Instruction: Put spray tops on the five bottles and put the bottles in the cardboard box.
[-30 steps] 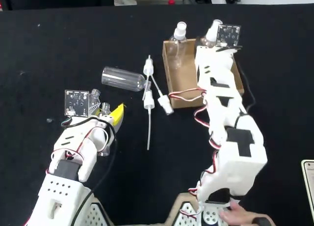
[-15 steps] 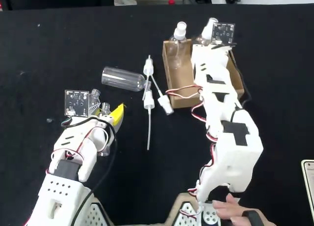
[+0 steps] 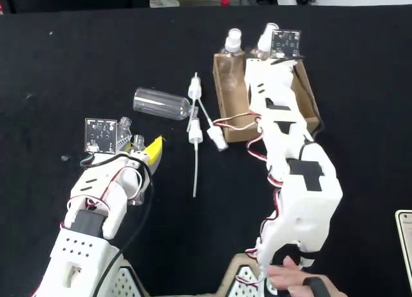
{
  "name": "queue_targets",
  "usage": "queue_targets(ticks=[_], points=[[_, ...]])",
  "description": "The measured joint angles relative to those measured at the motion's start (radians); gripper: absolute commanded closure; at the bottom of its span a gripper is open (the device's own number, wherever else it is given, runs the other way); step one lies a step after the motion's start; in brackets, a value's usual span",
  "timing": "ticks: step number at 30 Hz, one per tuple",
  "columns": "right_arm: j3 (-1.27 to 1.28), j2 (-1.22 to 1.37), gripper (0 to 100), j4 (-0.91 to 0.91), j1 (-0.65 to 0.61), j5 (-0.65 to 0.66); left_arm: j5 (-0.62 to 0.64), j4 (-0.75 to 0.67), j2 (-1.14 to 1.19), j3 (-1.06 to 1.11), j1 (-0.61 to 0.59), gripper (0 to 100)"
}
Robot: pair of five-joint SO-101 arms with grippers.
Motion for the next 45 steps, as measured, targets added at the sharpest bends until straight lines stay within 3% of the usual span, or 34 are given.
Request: queue_targets(ticks=[45], points=[[0.000,0.000,98.2,0.000,0.017,0.000,0.000,0.000,0.000,0.000,0.000,77]])
